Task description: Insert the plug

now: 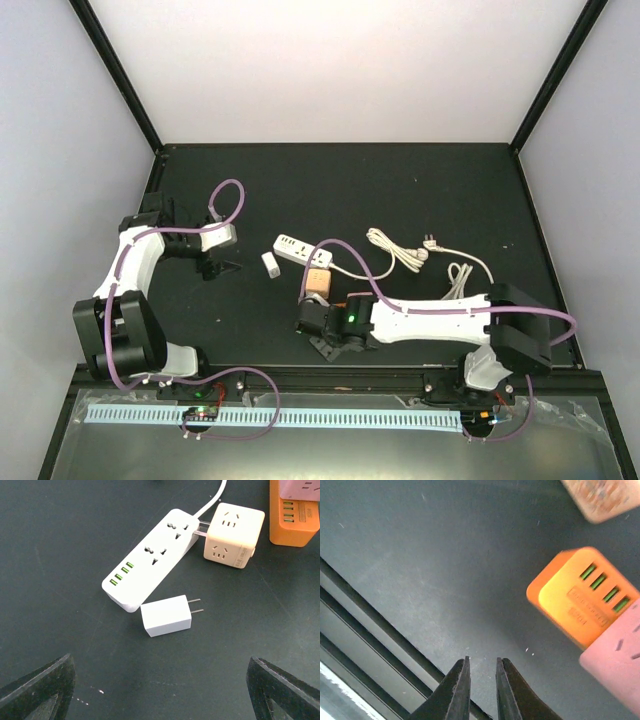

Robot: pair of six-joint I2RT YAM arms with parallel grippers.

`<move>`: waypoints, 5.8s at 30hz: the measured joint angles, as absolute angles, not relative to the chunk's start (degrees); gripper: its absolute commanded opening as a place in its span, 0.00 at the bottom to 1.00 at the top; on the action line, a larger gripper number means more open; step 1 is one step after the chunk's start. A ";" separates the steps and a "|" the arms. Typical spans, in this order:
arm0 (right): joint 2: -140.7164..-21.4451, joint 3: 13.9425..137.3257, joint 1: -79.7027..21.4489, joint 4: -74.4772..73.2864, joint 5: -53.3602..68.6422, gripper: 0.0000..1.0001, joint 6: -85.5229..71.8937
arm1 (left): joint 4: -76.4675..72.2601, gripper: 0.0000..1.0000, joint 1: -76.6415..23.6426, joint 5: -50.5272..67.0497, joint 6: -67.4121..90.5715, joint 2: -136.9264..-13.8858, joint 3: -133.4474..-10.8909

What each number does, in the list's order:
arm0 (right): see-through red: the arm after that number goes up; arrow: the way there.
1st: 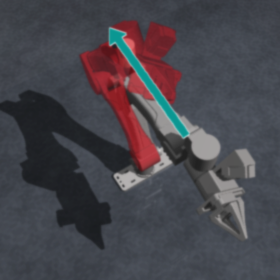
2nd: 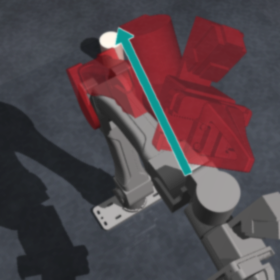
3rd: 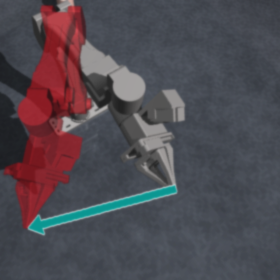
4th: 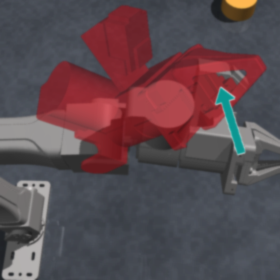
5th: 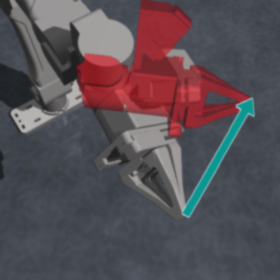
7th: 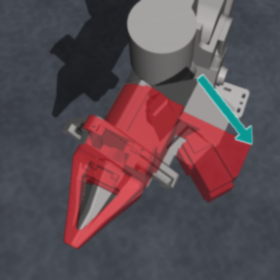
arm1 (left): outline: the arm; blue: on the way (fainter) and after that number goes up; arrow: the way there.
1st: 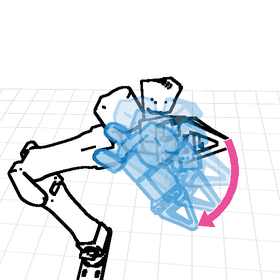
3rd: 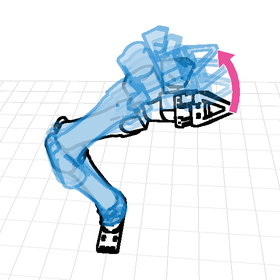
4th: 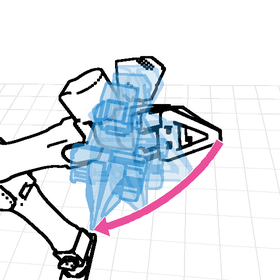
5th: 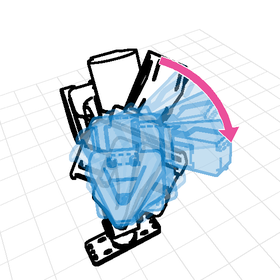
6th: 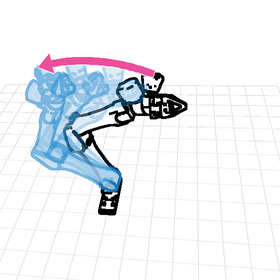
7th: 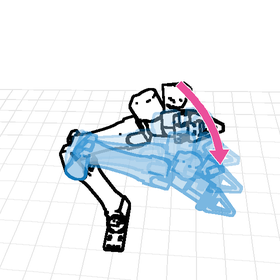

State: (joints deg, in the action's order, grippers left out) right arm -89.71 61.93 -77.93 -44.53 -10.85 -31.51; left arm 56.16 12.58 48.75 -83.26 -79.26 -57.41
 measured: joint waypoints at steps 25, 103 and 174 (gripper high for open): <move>-93.45 49.04 -55.86 -41.34 -22.35 0.31 -32.56 | 59.11 0.96 12.69 49.41 -85.56 -79.26 -59.11; -97.45 67.64 -49.78 -14.48 52.40 0.18 -22.76 | 48.95 0.80 -11.40 55.88 -96.36 -51.20 -40.62; -84.18 57.58 -53.93 6.50 24.91 0.01 -10.20 | 88.38 0.99 -1.85 73.41 -97.23 -88.86 -66.57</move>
